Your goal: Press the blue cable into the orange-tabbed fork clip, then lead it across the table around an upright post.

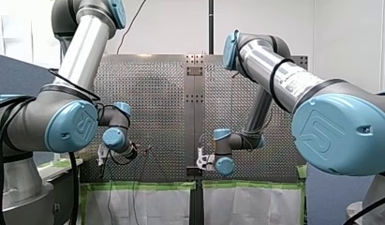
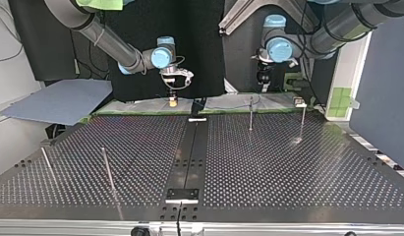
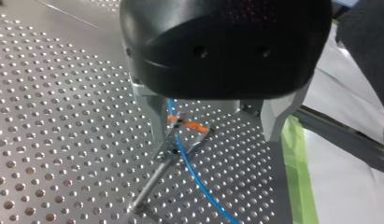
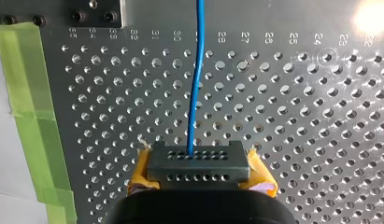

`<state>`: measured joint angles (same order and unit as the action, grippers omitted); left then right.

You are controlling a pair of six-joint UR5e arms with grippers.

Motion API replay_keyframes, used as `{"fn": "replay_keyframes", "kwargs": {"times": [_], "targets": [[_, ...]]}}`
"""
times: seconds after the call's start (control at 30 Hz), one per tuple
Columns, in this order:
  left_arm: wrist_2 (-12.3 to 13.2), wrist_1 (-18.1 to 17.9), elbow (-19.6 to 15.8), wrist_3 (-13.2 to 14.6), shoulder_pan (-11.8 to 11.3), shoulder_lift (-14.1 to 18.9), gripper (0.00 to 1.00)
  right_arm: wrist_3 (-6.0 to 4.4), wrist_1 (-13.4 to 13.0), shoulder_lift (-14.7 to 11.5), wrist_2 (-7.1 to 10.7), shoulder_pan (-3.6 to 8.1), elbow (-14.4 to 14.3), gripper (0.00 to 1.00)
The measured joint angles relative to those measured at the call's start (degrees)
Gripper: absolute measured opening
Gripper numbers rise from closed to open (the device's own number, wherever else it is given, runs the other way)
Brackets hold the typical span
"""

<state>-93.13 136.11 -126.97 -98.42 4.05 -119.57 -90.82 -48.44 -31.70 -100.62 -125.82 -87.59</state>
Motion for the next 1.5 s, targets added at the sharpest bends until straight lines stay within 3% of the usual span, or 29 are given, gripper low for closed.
{"fn": "replay_keyframes", "kwargs": {"times": [0.27, 0.6, 0.9, 1.5], "targets": [[-3.1, -3.5, -0.3, 0.4, 0.5, -0.1, 1.00, -0.12, -0.2, 0.1, 0.00, -0.24, 0.0, 0.00], [0.0, -6.7, 3.2, 0.5, 1.2, -4.5, 1.00, -0.16, -0.2, 0.2, 0.11, -0.31, 0.1, 0.00], [0.8, -9.3, 3.9, 0.3, 1.9, -8.2, 1.00, -0.13, -0.4, 0.3, 0.08, -0.32, 0.2, 0.00], [-0.1, -15.0, 3.9, 1.7, 2.0, -8.5, 1.00, 0.15, -0.6, 0.4, 0.07, -0.22, 0.2, 0.00]]}}
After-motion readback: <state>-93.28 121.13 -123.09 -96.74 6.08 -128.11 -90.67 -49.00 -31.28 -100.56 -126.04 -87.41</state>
